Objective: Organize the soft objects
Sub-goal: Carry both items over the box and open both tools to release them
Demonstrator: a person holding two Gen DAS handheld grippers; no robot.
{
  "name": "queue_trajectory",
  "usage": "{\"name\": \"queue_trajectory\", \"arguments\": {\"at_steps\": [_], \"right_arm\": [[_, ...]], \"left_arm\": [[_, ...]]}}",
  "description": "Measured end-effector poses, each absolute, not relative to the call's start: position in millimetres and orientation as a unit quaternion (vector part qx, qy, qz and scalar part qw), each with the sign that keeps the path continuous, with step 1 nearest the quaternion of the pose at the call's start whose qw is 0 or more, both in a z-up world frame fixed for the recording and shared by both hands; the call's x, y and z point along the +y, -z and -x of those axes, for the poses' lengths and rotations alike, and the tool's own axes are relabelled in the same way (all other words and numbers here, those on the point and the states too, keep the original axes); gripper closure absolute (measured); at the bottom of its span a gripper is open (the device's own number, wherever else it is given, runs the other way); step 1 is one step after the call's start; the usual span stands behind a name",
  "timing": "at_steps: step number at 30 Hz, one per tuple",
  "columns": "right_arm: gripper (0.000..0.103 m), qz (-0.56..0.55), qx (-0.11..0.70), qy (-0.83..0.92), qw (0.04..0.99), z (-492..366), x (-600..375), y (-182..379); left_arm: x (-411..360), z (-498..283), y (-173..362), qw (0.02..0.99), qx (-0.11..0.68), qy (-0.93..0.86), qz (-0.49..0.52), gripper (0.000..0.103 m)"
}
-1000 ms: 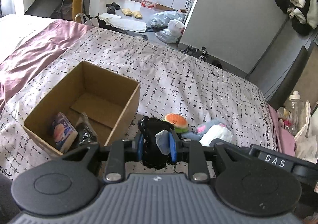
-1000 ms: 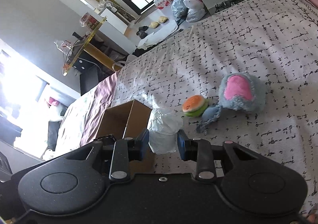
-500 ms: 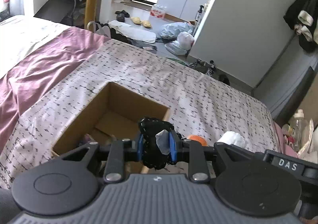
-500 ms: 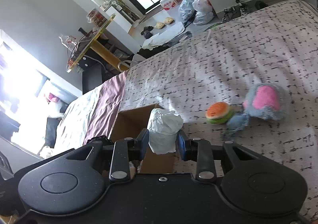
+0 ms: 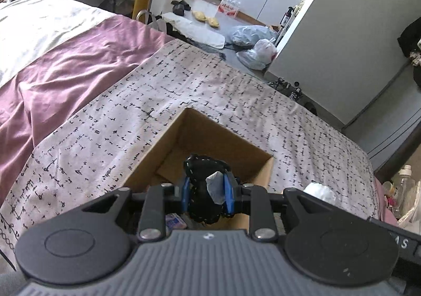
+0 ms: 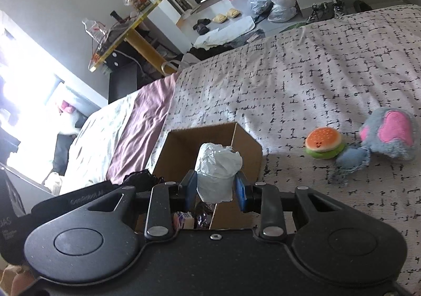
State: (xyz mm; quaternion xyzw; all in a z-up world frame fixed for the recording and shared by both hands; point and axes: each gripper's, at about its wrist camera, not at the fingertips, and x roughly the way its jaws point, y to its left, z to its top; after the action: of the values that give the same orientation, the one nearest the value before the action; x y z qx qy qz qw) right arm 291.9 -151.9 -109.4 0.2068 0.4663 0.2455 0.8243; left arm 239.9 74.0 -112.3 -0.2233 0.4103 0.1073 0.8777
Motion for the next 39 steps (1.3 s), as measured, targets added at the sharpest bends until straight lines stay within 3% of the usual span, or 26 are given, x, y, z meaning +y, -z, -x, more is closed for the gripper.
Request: {"name": "queue_trajectory", "arguments": {"at_steps": [24, 29, 39], "right_arm": [[0.071, -0.113, 0.507, -0.237, 0.821, -307, -79, 130], [0.071, -0.094, 0.510, -0.235, 0.822, -309, -70, 133], [0.070, -0.056, 0.512, -0.234, 0.825, -310, -54, 128]], "left_arm": [[108, -279, 172, 0.843, 0.470, -0.109, 0.239, 0.073], [112, -279, 173, 0.832, 0.484, -0.102, 0.251, 0.056], [126, -260, 146, 0.838, 0.458, -0.108, 0.276, 0.051]]}}
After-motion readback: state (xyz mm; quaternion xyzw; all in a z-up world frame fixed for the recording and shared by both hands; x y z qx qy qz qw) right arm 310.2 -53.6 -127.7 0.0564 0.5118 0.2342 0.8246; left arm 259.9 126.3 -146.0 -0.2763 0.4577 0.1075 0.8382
